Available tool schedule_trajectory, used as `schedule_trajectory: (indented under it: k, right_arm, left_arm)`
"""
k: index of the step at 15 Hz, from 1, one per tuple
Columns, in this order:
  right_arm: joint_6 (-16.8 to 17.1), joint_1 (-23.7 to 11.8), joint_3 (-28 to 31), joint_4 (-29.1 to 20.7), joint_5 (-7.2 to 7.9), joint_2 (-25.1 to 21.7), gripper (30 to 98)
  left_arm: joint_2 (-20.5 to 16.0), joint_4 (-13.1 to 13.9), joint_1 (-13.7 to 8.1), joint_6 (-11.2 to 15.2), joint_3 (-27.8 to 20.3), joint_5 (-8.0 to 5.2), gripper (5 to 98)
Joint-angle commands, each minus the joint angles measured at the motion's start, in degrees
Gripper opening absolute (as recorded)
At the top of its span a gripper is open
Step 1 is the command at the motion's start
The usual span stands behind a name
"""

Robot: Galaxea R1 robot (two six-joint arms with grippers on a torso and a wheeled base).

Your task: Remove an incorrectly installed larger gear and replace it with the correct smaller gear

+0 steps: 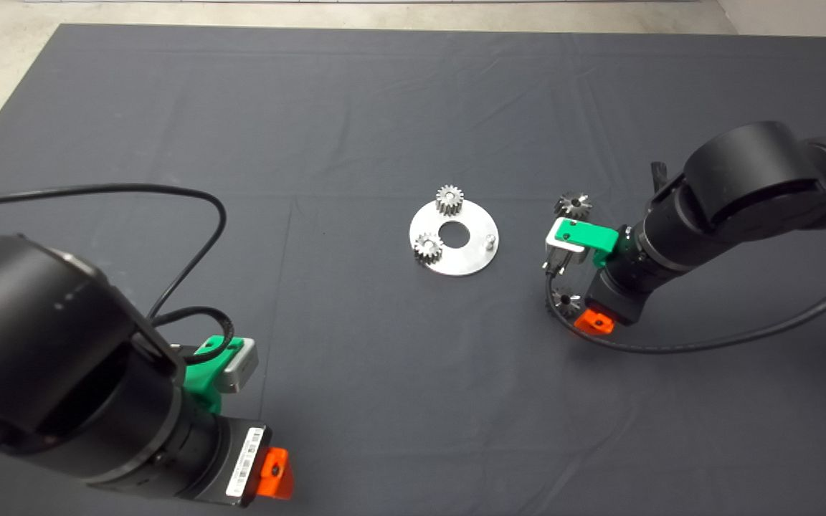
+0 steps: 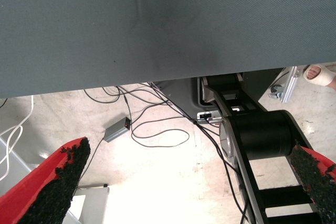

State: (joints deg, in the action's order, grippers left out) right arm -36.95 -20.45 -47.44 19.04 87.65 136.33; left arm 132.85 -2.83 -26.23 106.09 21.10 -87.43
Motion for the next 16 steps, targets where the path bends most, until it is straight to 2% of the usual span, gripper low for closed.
schedule_trajectory:
  k: [1, 3, 4, 7, 10, 14, 16]
  right_arm:
    - [-2.33, 1.47, 1.23, 2.67, 5.77, -0.58, 97.7]
    - [-2.93, 2.60, 1.01, 3.58, 4.65, -0.37, 97.7]
    - [-4.47, 2.71, 1.05, 4.35, 4.19, -0.33, 97.7]
    - [-6.99, 2.96, 1.14, 7.77, 4.02, -0.40, 97.7]
    - [-7.53, 2.96, 0.44, 8.29, 3.84, -0.23, 97.7]
    - [-10.23, 2.96, 0.01, 9.96, 3.61, -0.05, 97.7]
    - [-11.12, 3.05, -1.60, 10.23, 1.34, -0.05, 97.7]
  left_arm:
    - [-0.17, 1.07, -0.66, 0.88, -1.08, -0.81, 98.2]
    - [-0.17, 1.07, -0.66, 0.96, -1.08, -0.81, 98.2]
    - [-0.17, 1.07, -0.66, 0.96, -1.08, -0.81, 98.2]
    - [-0.26, 1.07, -0.66, 0.96, -1.06, -0.81, 98.2]
    - [-0.26, 1.07, -0.66, 0.96, -1.01, -0.81, 98.2]
    - [-0.26, 1.07, -0.66, 0.96, -1.07, -0.81, 98.2]
    - [-0.26, 1.07, -0.66, 0.96, -1.02, -0.81, 98.2]
